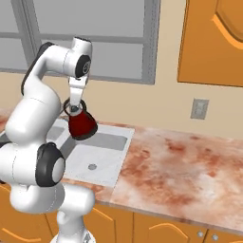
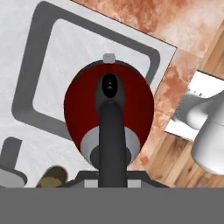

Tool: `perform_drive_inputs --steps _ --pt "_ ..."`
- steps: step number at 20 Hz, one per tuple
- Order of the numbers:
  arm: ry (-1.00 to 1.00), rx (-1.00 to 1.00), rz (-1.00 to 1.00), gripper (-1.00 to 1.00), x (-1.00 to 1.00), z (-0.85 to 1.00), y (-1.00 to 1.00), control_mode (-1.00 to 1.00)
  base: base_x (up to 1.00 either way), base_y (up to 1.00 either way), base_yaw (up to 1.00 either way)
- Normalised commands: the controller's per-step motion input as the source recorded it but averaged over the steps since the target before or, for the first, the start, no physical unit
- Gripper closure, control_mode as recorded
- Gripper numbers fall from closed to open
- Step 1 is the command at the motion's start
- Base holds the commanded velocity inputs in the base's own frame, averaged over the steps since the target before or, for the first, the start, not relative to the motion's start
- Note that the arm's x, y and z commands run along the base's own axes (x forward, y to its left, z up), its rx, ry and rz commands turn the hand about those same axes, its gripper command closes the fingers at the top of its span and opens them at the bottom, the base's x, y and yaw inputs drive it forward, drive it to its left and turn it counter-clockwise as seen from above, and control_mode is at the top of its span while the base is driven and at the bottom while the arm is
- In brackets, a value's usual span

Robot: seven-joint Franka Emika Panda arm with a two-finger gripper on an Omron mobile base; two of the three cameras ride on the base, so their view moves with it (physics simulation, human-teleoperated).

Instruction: Pick the jar and kettle and place them in the sink. Then turn on the water.

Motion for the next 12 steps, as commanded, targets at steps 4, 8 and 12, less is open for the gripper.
perform_drive_inputs --steps 4,8,12 --pt "0.00 0.00 0.00 1.00 0.00 0.00 0.00 1.00 0.00 0.00 0.00" --pt "0.00 0.00 0.00 1.00 0.00 0.00 0.00 1.00 0.00 0.00 0.00" --pt "0.00 0.00 0.00 1.00 0.00 0.00 0.00 1.00 0.00 0.00 0.00"
